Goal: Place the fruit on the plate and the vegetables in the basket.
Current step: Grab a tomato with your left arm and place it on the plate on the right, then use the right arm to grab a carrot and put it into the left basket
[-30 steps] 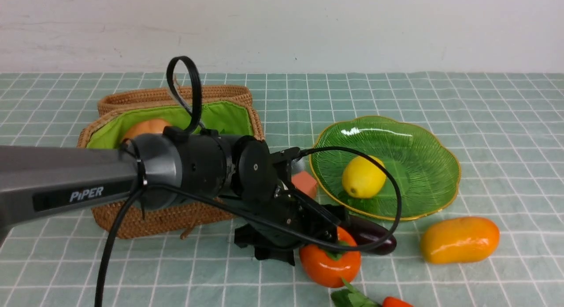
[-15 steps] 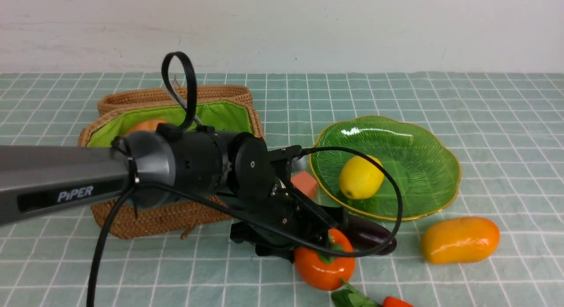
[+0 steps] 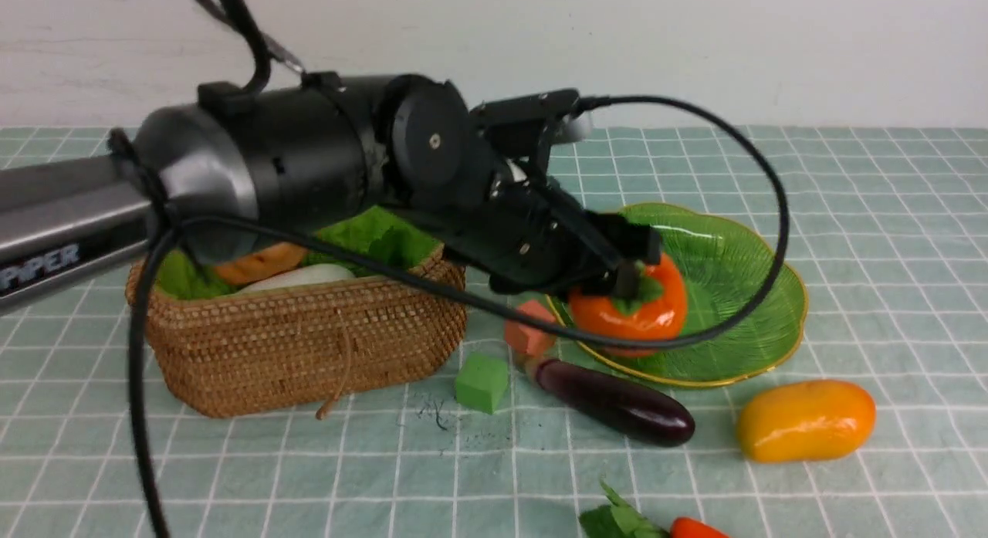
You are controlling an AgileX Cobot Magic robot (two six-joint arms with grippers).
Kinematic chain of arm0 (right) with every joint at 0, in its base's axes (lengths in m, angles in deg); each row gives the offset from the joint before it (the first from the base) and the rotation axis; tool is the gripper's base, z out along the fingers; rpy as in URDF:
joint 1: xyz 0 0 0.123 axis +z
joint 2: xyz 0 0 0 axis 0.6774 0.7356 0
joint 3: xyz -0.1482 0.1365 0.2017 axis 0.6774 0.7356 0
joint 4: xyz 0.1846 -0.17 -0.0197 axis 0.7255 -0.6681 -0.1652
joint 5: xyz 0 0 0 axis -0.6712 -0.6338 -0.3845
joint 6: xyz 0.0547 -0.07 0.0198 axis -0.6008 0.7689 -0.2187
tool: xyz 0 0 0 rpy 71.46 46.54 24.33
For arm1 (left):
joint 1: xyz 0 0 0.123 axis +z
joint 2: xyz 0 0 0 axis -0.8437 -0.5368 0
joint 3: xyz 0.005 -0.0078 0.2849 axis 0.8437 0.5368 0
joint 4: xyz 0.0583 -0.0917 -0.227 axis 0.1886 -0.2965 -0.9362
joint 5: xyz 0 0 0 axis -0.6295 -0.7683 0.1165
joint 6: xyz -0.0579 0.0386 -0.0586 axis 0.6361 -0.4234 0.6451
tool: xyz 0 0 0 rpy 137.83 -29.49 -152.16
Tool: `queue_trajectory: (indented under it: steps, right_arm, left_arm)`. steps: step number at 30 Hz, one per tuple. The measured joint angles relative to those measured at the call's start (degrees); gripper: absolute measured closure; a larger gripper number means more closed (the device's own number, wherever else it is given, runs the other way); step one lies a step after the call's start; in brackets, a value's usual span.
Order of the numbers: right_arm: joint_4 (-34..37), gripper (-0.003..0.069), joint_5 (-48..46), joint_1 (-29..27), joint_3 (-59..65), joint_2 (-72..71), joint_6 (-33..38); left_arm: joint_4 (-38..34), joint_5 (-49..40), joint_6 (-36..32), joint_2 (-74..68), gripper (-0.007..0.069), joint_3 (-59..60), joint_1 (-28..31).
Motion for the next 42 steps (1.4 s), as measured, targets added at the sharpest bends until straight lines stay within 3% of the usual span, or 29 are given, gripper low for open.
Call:
queue_trajectory:
  steps: [8, 16, 20, 23, 28, 37, 42]
  right_arm:
    - [0.00, 0.0418, 0.00, 0.00, 0.00, 0.00, 0.00]
    - [0.00, 0.0418, 0.00, 0.00, 0.00, 0.00, 0.00]
    - [0.00, 0.0418, 0.00, 0.00, 0.00, 0.00, 0.00]
    - [0.00, 0.0418, 0.00, 0.00, 0.00, 0.00, 0.00]
    - [0.00, 0.0418, 0.00, 0.00, 0.00, 0.00, 0.00]
    - [0.00, 0.0418, 0.00, 0.00, 0.00, 0.00, 0.00]
    - [0.00, 0.0418, 0.00, 0.00, 0.00, 0.00, 0.00]
  left_arm:
    - [0.28, -0.30, 0.75, -20.80, 0.0209, -26.01, 0.00]
    - [0.23, -0.56, 3.36, -30.68, 0.0209, -36.23, 0.00]
    - [0.23, -1.30, 3.47, -31.70, 0.0141, -36.55, 0.00]
    - [0.23, -1.23, 3.47, -31.64, 0.0015, -36.65, 0.00]
    - [0.23, -2.04, 3.47, -31.64, -0.0040, -36.65, 0.00]
    - [4.69, -14.48, -6.09, -23.26, 0.0048, -36.65, 1.22]
    - [8.02, -31.82, -8.28, -8.10, 0.0195, -36.05, 5.75]
